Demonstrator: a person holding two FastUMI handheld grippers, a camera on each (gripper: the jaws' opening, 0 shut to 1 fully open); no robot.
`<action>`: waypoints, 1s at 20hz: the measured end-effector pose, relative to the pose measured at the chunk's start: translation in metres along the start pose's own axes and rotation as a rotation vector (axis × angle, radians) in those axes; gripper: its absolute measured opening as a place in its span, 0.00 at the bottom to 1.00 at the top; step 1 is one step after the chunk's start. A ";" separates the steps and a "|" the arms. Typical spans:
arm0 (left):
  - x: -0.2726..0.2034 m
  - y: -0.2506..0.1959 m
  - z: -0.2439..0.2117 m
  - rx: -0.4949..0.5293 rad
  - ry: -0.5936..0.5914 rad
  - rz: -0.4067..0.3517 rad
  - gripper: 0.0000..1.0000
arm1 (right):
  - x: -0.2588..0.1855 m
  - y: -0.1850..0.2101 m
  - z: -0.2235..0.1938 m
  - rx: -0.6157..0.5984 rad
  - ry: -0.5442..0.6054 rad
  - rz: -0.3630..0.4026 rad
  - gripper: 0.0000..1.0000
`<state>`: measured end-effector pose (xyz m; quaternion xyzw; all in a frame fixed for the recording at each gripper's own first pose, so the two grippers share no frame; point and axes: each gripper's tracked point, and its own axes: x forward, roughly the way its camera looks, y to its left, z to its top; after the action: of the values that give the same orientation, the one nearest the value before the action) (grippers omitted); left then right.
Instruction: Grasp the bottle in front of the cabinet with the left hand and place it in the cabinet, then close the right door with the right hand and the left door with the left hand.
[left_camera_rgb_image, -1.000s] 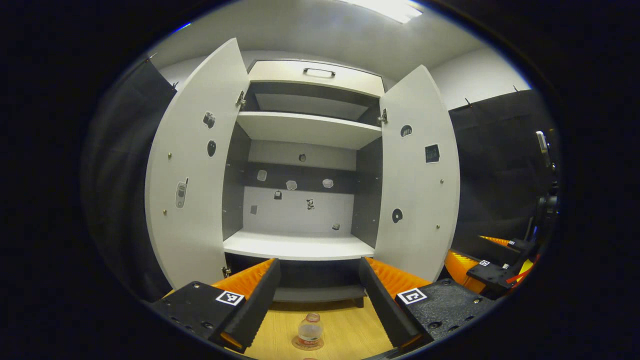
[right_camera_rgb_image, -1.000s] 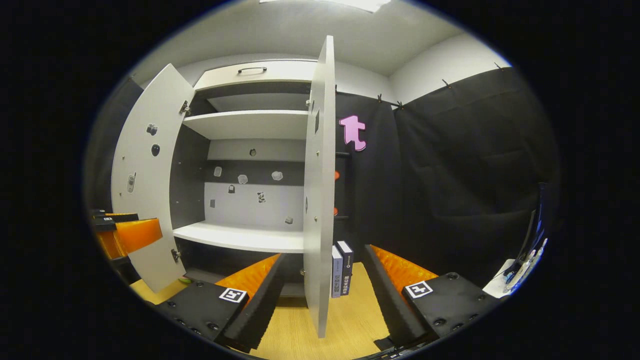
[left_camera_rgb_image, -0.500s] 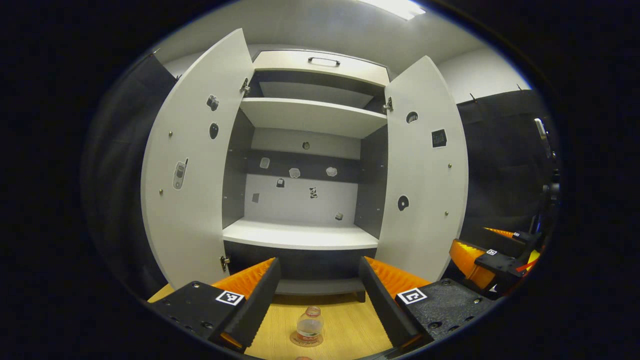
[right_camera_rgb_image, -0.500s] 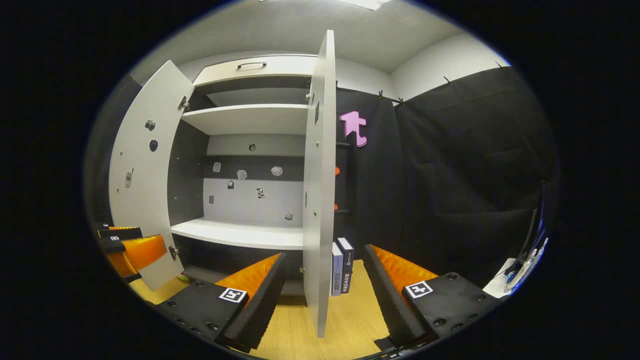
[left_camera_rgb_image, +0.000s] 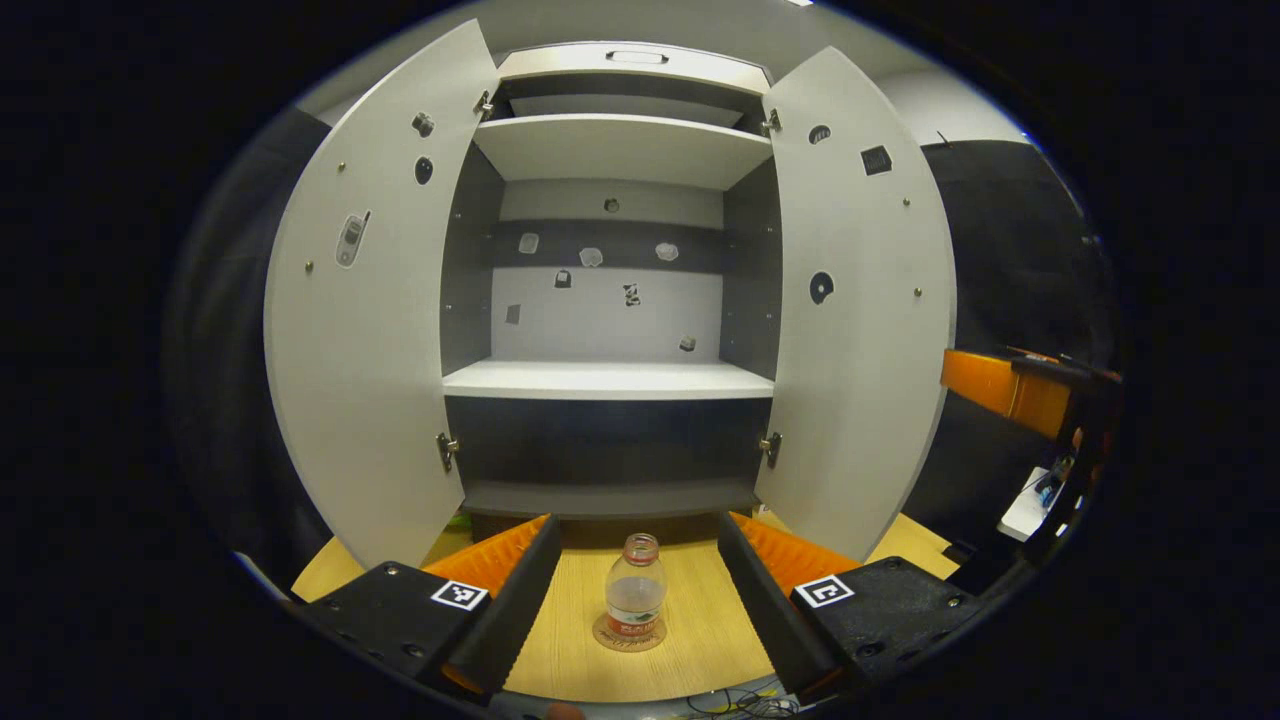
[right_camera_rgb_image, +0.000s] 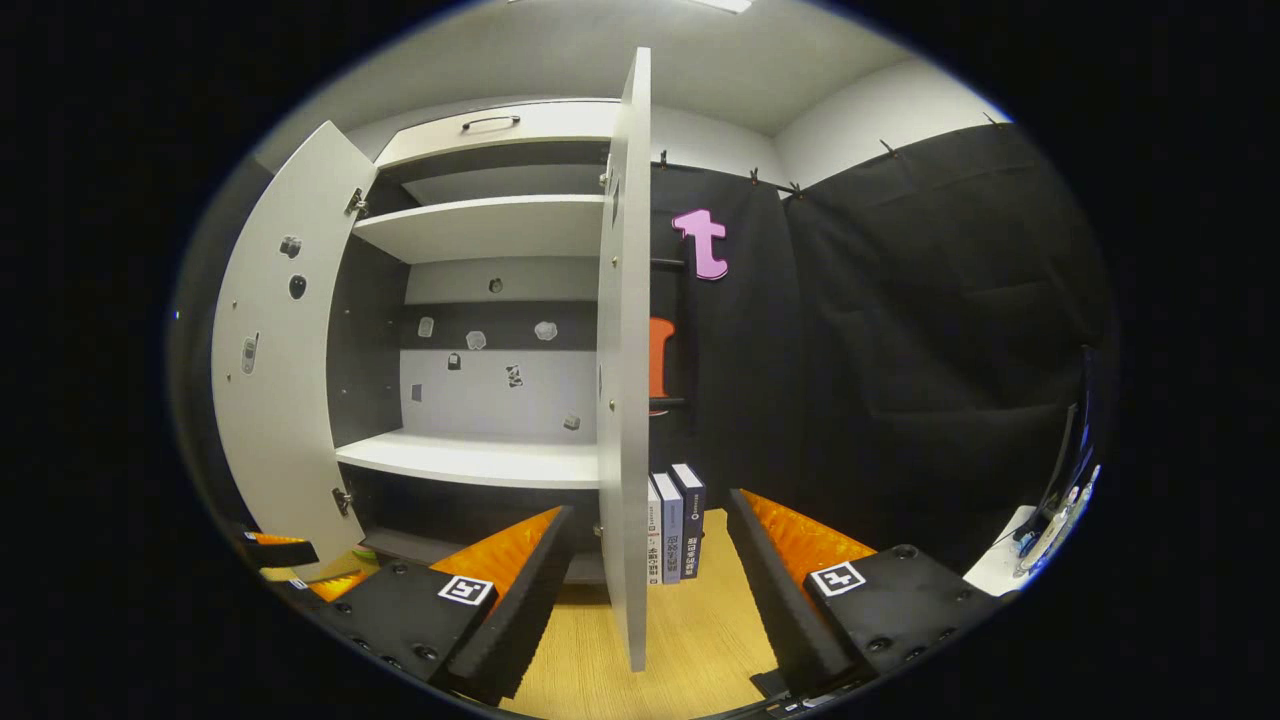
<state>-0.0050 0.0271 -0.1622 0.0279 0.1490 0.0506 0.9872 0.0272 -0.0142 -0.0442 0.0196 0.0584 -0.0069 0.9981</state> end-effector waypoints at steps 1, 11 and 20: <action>0.001 -0.001 -0.013 0.009 0.019 -0.001 0.96 | 0.000 -0.002 -0.002 -0.003 0.006 -0.002 0.99; 0.016 -0.015 -0.132 0.035 0.289 -0.018 0.97 | -0.007 -0.017 -0.023 0.001 0.048 -0.020 0.99; 0.046 -0.005 -0.191 0.050 0.415 0.024 0.97 | -0.005 -0.028 -0.033 -0.002 0.083 -0.032 0.99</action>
<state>-0.0178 0.0347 -0.3582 0.0433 0.3502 0.0631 0.9336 0.0174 -0.0409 -0.0774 0.0177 0.1003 -0.0221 0.9946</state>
